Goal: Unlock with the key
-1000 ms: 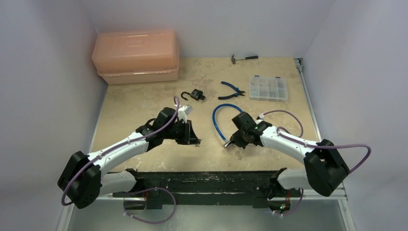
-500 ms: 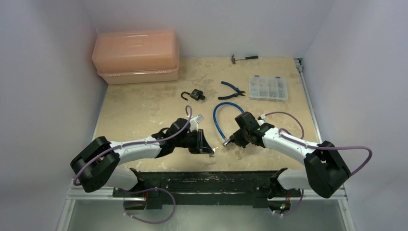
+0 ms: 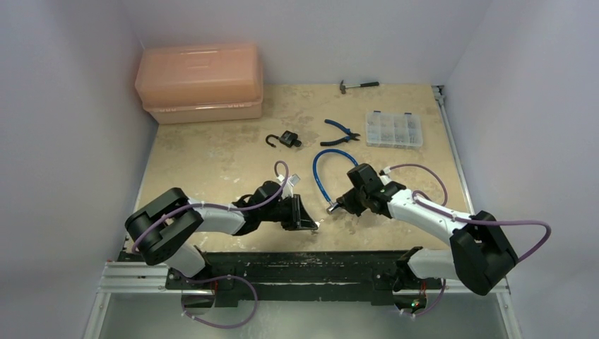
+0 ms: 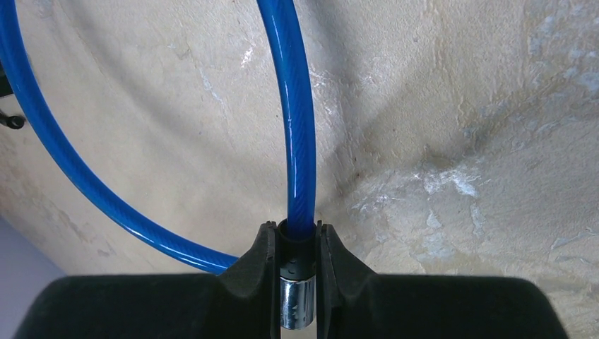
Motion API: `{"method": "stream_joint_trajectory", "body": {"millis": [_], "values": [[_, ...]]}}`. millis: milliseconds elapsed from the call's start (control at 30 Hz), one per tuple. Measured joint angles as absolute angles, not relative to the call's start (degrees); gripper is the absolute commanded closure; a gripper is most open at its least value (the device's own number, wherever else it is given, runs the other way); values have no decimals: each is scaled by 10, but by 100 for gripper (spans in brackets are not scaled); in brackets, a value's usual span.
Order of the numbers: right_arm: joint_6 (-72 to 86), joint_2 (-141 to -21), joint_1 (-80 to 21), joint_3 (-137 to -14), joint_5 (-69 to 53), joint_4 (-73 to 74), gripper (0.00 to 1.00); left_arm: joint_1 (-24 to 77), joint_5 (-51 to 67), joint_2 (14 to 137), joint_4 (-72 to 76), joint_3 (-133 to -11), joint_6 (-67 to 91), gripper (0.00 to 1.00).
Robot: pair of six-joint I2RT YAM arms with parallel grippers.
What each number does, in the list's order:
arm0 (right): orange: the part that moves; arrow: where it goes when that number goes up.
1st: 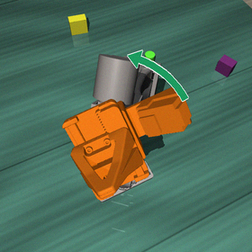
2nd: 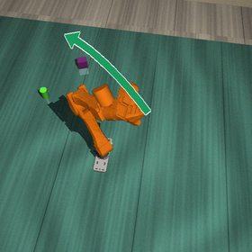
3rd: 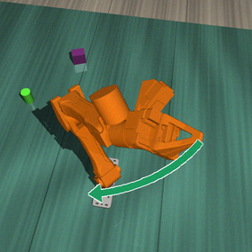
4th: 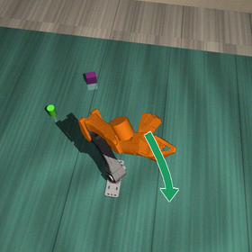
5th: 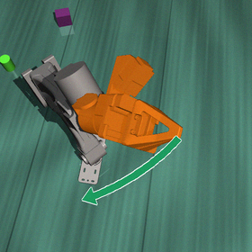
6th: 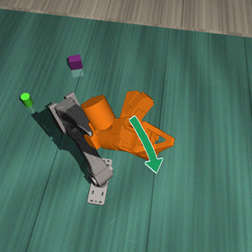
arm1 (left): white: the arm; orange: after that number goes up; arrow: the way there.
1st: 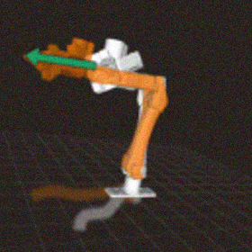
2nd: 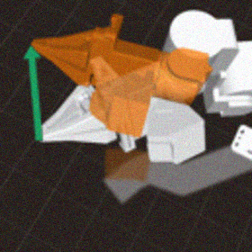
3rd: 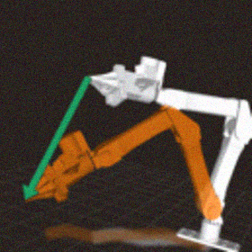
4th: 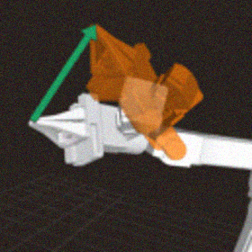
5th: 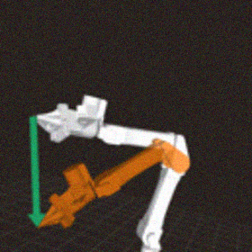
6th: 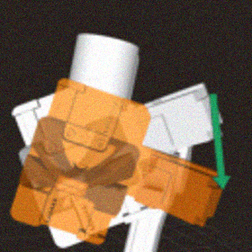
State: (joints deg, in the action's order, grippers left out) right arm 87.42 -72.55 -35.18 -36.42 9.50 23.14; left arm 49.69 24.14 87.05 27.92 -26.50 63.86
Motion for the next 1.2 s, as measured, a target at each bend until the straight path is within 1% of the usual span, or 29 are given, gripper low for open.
{"method": "stream_joint_trajectory", "body": {"millis": [267,600,1200], "values": [[874,-726,-352,-364,94,230,100,497,243,921,355,-258,656,100],[869,-726,-352,-364,91,220,100,497,244,943,402,-255,670,100],[861,-726,-352,-362,80,214,100,497,237,958,424,-255,670,100]]}}
